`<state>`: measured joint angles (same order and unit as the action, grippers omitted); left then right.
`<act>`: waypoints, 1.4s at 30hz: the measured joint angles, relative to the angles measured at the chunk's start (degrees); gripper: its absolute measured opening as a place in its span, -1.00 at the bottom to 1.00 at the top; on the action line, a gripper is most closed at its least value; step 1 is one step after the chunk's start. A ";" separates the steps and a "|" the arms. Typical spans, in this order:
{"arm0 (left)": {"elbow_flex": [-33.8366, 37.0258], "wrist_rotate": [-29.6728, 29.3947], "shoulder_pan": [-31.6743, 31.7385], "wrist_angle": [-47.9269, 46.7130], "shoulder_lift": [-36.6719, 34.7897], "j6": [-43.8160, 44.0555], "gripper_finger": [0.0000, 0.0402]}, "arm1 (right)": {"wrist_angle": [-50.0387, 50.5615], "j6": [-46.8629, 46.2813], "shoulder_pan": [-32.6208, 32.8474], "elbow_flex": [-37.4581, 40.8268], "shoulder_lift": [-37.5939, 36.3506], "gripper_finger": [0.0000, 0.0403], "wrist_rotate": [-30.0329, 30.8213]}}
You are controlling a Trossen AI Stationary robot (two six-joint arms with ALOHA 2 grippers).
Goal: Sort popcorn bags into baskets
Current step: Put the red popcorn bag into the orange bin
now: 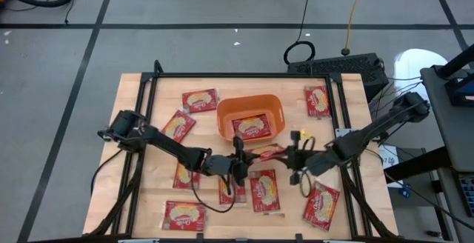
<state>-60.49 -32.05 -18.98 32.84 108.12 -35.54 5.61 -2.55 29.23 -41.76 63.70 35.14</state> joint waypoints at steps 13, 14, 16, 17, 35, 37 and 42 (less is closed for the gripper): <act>-0.04 -0.99 3.60 -18.83 -20.77 -15.67 -0.88 | 2.22 3.05 0.09 2.52 -15.46 -0.58 10.43; -0.04 -0.74 4.52 -19.46 -22.08 -15.93 -0.87 | 1.82 3.05 0.08 3.36 -15.88 -0.58 12.09; -0.04 0.61 6.60 -20.24 -24.58 -15.77 -0.83 | 0.16 3.10 0.00 5.44 -16.51 -0.58 14.61; -0.04 1.20 7.80 -20.37 -25.76 -15.38 -0.82 | -1.72 3.29 -0.04 6.68 -16.67 -0.58 15.13; 1.09 32.06 23.93 -23.83 -24.05 -17.87 -0.83 | -41.04 4.16 0.00 29.56 -16.78 -0.58 13.97; 1.46 32.02 23.98 -23.71 -22.36 -20.98 -0.83 | -41.76 4.18 0.00 30.09 -16.78 -0.58 12.49; 1.84 28.76 24.19 -23.28 -18.25 -25.22 -0.83 | -41.64 4.31 0.09 30.14 -16.76 -0.58 12.47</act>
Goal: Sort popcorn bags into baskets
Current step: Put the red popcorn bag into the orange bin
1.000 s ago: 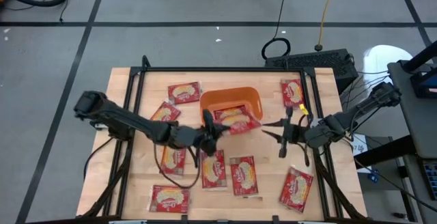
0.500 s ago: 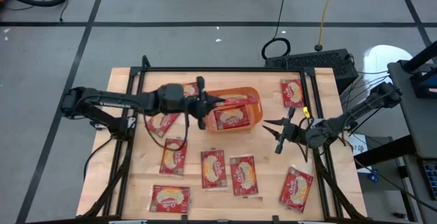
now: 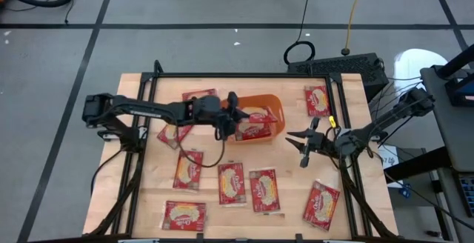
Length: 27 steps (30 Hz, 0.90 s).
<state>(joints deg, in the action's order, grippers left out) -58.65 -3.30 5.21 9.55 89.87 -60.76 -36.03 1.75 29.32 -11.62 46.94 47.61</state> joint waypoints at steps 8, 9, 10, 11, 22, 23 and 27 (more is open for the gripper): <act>0.00 -3.41 -0.12 -0.35 5.93 -6.96 -0.83 | 0.02 0.46 0.00 0.00 0.00 -0.58 0.18; 0.00 -3.54 -0.23 0.14 6.36 -7.70 -0.83 | 0.02 0.46 0.00 0.00 0.00 -0.58 0.18; -0.01 -3.47 -0.34 0.61 6.77 -8.17 -0.83 | 0.02 0.46 0.00 0.00 0.00 -0.58 0.18; -0.02 -3.30 -0.37 0.78 7.04 -8.32 -0.83 | 0.04 0.48 0.00 0.00 0.00 -0.58 0.18; 0.00 -0.88 0.51 0.59 8.28 -10.69 -0.83 | 0.07 -0.61 0.00 0.00 0.00 -0.58 0.20; 0.00 -1.07 0.55 0.58 8.09 -10.94 -0.83 | 0.09 -0.61 0.00 0.00 0.00 -0.58 0.20; 0.00 -1.21 0.58 0.76 7.80 -13.80 -0.81 | 0.10 -0.56 0.00 -0.02 0.00 -0.58 0.21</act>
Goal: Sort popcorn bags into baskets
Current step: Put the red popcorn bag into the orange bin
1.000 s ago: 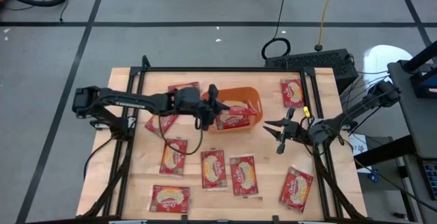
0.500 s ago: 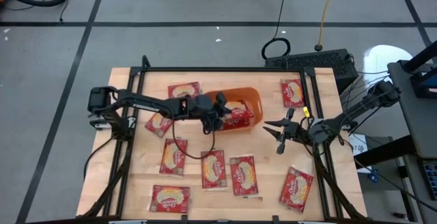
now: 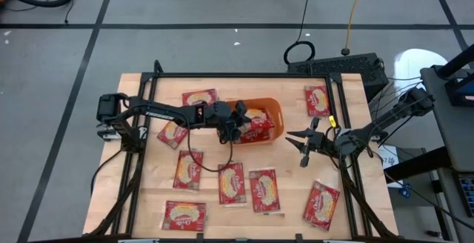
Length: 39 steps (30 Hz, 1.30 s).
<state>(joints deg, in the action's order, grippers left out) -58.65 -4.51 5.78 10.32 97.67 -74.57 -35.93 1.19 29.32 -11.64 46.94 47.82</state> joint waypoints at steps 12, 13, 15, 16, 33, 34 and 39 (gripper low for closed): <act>0.00 -1.01 0.19 -0.53 0.04 -3.70 -0.29 | 0.35 0.46 0.00 0.00 0.00 -0.58 -0.05; 0.00 -1.12 0.15 -0.62 0.04 -3.91 -0.26 | 0.59 0.46 0.00 0.00 0.00 -0.58 -0.05; 0.00 -1.15 0.17 -0.60 0.04 -4.40 -0.22 | 1.02 0.46 0.00 -0.02 0.00 -0.58 -0.05; 0.00 -1.21 0.15 -0.60 0.04 -4.56 -0.20 | 1.13 0.47 0.00 -0.02 0.00 -0.58 -0.05; -0.04 2.19 -0.54 -1.98 -5.19 -5.73 -0.09 | 1.98 0.59 0.00 -0.04 0.02 -0.58 -0.10; -0.04 3.05 -0.55 -1.98 -5.87 -5.34 -0.09 | 2.02 0.59 0.00 -0.04 0.02 -0.58 -0.10; -0.04 4.91 -0.50 -2.93 -9.46 -2.71 -0.09 | 2.15 0.59 0.01 -0.04 0.02 -0.58 -0.12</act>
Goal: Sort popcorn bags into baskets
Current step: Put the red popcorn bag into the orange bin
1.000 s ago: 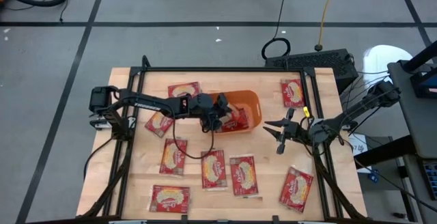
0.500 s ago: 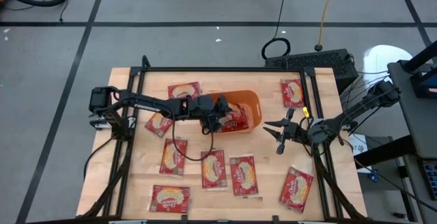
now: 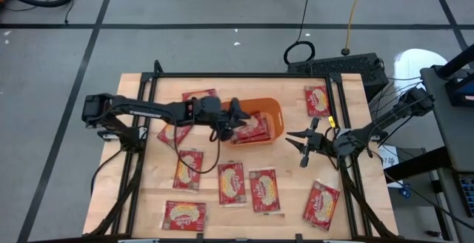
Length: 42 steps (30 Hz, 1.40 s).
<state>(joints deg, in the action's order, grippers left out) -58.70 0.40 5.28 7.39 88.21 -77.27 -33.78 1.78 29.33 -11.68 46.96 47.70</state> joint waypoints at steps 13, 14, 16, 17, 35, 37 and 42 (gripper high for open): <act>-0.02 -24.08 -1.27 -11.02 -13.40 49.71 -0.10 | 1.05 -4.28 -0.01 0.00 0.00 -0.58 2.71; -0.02 -24.10 -1.15 -14.18 -14.30 53.57 -0.10 | 1.03 -4.59 -0.01 0.00 0.00 -0.58 4.50; 0.02 -24.11 -1.14 -19.14 -15.16 59.43 -0.10 | 0.74 -5.04 -0.14 0.00 -0.02 -0.58 7.82; 0.00 -24.12 -1.14 -20.45 -15.19 61.71 -0.10 | 0.53 -4.97 -0.32 0.00 -0.02 -0.58 9.05; 17.48 -26.07 -5.87 -5.53 -16.69 71.77 -0.53 | 31.13 -5.02 -7.82 -19.96 -0.07 -0.58 19.61; 19.83 -26.45 -6.48 -1.50 -16.73 72.27 -0.54 | 33.28 -7.80 -9.79 -20.71 -0.37 -0.58 17.34; 24.02 -28.25 -7.92 5.33 -16.70 73.35 -0.54 | 41.96 -15.43 -16.85 -22.18 -1.83 -0.58 3.71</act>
<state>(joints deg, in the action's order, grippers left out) -34.68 -27.85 -2.64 12.71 71.50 -3.93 8.18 -13.65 12.47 -33.86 45.13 51.42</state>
